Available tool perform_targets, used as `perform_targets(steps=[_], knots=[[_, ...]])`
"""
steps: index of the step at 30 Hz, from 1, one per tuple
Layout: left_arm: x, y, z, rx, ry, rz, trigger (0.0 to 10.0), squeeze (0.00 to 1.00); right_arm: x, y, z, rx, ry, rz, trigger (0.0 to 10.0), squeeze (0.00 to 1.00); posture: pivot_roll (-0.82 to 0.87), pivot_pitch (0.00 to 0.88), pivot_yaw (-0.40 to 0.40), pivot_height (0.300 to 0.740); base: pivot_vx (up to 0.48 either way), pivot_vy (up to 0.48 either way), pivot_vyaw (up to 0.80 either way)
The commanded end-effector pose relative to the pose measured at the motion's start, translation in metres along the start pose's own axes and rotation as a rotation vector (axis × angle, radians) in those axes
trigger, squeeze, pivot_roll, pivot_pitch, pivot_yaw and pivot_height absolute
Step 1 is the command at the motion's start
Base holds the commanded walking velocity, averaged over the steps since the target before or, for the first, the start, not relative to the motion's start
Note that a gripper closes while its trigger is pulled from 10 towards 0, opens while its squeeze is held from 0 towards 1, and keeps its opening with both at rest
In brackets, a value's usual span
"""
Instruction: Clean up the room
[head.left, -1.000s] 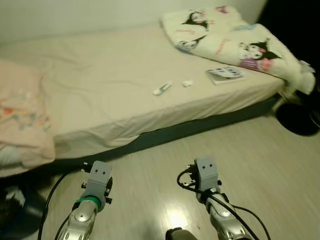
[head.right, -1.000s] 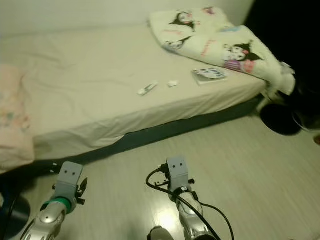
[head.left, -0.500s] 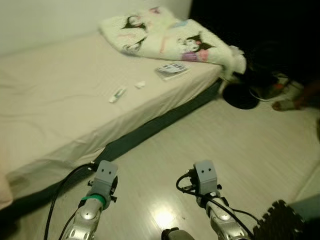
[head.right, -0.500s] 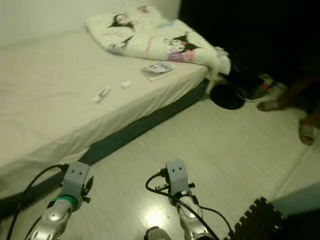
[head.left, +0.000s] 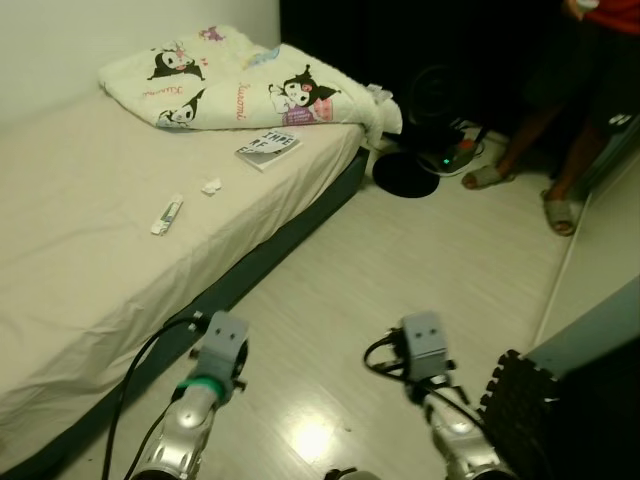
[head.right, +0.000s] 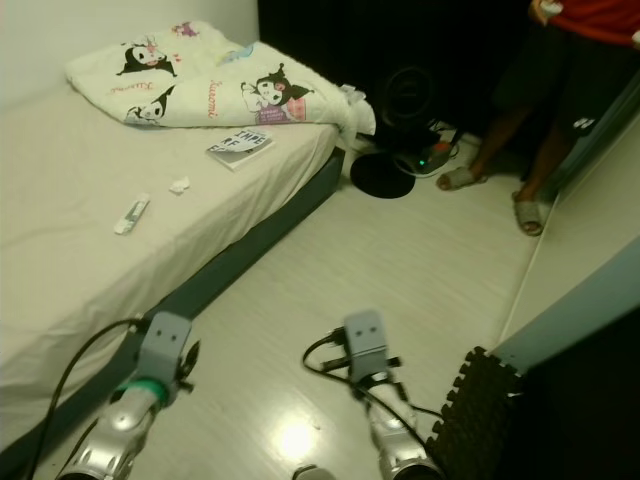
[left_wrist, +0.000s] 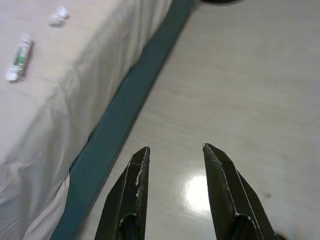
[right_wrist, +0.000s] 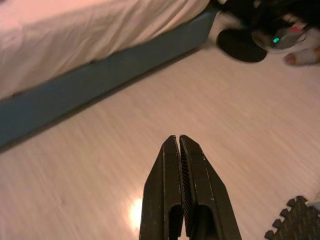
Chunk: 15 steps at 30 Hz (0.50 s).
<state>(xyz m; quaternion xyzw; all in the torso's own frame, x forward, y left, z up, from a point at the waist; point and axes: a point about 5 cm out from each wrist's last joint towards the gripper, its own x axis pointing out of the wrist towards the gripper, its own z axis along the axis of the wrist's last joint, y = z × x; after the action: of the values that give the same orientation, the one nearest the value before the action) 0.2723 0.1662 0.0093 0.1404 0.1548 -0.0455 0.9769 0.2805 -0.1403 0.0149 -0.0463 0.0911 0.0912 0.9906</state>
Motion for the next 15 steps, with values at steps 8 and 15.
perform_targets(steps=[8, 15], knots=[[-0.0036, 0.0003, -0.0079, 0.013, 0.006, 0.0, 10.0, 0.0, -0.0026, 0.0083, -0.0026, 0.007, -0.011, 0.013, 10.0, 0.0, -0.07, 0.045, 0.05, 0.724, 0.169, 0.0, -0.27], [-0.0021, 0.0005, -0.0071, 0.015, 0.001, 0.003, 10.0, 0.0, -0.0024, 0.0099, -0.0008, 0.013, -0.027, 0.026, 10.0, 0.0, -0.07, 0.045, 0.051, 0.724, 0.48, 0.0, 0.0]])
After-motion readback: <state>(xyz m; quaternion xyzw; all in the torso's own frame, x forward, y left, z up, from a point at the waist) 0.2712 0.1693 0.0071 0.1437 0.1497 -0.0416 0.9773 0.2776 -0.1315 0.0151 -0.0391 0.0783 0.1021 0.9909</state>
